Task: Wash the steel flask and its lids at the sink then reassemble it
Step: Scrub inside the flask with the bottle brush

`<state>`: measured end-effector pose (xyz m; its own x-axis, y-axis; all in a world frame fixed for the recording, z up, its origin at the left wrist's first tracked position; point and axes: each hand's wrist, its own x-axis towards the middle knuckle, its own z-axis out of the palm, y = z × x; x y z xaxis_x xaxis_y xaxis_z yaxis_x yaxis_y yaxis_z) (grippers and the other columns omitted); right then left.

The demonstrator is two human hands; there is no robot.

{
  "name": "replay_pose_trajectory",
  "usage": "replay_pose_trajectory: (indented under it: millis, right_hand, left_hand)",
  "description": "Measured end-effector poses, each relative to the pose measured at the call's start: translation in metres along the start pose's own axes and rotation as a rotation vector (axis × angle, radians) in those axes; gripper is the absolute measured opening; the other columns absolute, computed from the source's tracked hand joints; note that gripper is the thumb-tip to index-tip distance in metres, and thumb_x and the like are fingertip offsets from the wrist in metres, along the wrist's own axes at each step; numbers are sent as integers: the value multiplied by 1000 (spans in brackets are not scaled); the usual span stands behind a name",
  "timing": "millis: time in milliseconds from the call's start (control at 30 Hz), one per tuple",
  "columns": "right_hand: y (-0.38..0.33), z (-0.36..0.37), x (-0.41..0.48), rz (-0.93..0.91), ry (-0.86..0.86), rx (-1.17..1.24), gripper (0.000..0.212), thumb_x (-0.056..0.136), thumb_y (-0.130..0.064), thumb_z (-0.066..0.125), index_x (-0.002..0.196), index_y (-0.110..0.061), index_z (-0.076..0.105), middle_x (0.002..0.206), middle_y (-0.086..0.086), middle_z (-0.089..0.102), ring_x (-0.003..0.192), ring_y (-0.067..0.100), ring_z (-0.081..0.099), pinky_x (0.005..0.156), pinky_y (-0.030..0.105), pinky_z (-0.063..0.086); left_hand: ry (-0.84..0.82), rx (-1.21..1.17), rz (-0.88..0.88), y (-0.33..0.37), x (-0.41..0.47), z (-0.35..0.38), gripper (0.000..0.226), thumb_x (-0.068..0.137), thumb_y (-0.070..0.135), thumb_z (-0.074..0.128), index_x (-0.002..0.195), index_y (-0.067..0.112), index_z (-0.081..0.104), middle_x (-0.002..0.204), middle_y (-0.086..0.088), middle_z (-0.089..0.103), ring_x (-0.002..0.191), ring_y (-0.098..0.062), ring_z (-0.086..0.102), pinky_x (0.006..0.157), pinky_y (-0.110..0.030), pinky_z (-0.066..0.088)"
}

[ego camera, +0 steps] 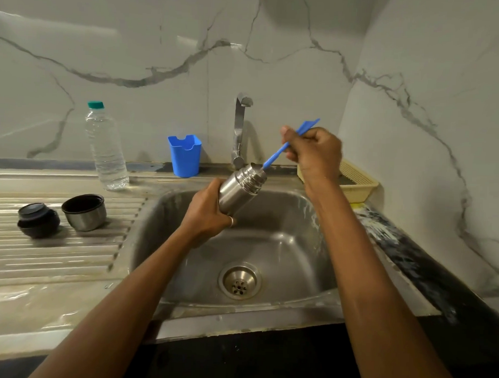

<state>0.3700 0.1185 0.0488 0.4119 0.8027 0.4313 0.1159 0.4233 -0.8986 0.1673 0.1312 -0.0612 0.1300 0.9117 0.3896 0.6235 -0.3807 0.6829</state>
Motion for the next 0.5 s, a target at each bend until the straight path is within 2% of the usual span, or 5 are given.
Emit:
replay_pose_trajectory:
  millis: [67, 200, 333, 433, 500]
  right_hand:
    - [2, 7, -3, -3, -59, -66, 24, 83, -26, 84, 85, -5, 73, 75, 5, 77, 62, 13, 73, 67, 29, 63]
    - [-8, 1, 8, -86, 128, 49, 19, 88, -24, 79, 81, -8, 73, 74, 5, 76, 64, 14, 73, 70, 33, 64]
    - [3, 8, -5, -70, -40, -85, 18, 93, -23, 73, 85, -6, 74, 76, 3, 77, 66, 11, 74, 73, 33, 64]
    - [-5, -4, 7, -82, 85, 26, 19, 96, -21, 69, 82, -9, 71, 75, 3, 76, 69, 14, 74, 71, 30, 63]
    - [-4, -10, 14, -98, 137, 53, 21, 99, -19, 64, 82, -8, 69, 74, 3, 75, 70, 14, 74, 71, 32, 63]
  left_hand:
    - [-6, -15, -17, 1, 0, 1, 79, 67, 9, 88, 133, 20, 46, 110, 5, 55, 88, -6, 53, 65, -10, 36]
    - [16, -15, 11, 1, 2, -1, 75, 69, 9, 87, 132, 18, 47, 111, 3, 55, 96, -13, 55, 66, -12, 37]
    - [5, -13, 5, -2, 1, 1, 78, 68, 8, 87, 134, 18, 46, 112, 4, 54, 97, -13, 55, 65, -11, 36]
    - [6, 4, 37, -3, 3, 0, 77, 68, 9, 88, 133, 18, 47, 113, 3, 56, 98, -15, 56, 68, -14, 38]
    - [-10, 32, 68, -3, 4, 0, 77, 67, 11, 88, 133, 16, 48, 114, 0, 59, 99, -18, 58, 72, -21, 42]
